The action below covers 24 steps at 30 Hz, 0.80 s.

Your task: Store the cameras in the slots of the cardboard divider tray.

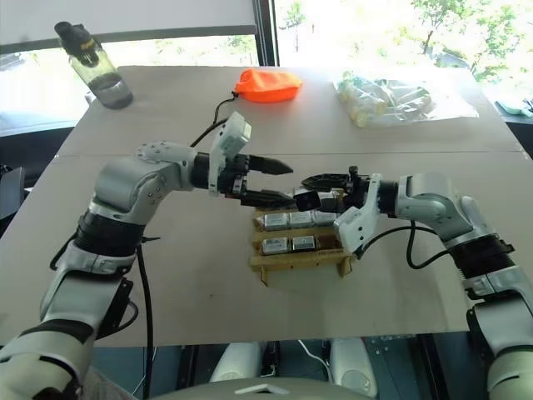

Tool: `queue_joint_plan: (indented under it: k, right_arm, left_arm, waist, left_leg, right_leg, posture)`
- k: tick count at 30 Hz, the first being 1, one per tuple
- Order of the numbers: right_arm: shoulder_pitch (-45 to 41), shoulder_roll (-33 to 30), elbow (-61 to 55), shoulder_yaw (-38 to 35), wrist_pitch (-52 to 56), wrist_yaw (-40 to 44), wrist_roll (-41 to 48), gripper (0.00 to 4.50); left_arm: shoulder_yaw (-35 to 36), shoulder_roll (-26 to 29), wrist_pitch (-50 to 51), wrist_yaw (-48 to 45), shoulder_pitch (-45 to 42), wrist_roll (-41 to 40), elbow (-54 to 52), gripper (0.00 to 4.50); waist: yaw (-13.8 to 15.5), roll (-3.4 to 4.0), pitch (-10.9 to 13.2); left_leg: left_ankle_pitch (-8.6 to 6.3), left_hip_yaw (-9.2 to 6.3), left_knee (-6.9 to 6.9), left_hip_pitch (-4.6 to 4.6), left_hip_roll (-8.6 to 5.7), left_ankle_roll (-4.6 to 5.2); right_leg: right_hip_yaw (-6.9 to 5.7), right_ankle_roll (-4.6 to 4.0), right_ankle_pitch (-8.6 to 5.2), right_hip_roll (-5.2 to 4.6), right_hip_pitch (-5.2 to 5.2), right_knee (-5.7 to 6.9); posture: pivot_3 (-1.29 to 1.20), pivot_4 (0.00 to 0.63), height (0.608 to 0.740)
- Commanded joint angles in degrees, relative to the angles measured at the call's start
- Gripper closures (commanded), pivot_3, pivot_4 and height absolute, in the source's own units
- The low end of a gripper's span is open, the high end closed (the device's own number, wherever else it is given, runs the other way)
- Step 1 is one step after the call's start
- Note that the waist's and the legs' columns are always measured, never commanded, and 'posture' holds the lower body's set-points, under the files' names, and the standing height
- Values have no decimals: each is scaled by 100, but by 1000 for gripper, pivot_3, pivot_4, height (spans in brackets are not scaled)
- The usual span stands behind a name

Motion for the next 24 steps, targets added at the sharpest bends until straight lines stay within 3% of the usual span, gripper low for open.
queue_joint_plan:
  k: [1,21,24]
  right_arm:
    - [-201,-1,96,-22,-165,-168,-87,2623]
    - [-337,98,199,127,-156,-403,-290,2623]
    - [-343,111,196,144,-133,-423,-273,2623]
  left_arm:
    - [-144,77,-48,-210,-256,207,61,97]
    - [-309,-180,-73,-331,-386,621,299,97]
    - [-289,-220,-85,-328,-357,620,288,740]
  waist:
    - [15,0,0]
    - [-5,0,0]
    - [-4,0,0]
  left_leg:
    - [0,-1,0,-1,0,0]
    - [0,-1,1,-1,0,0]
    - [0,-1,1,-1,1,0]
  right_leg:
    - [-2,0,0,0,0,0]
    - [-1,0,0,-1,-1,1]
    - [-1,0,0,-1,0,1]
  posture:
    - [0,150,740]
    - [0,150,740]
    - [0,150,740]
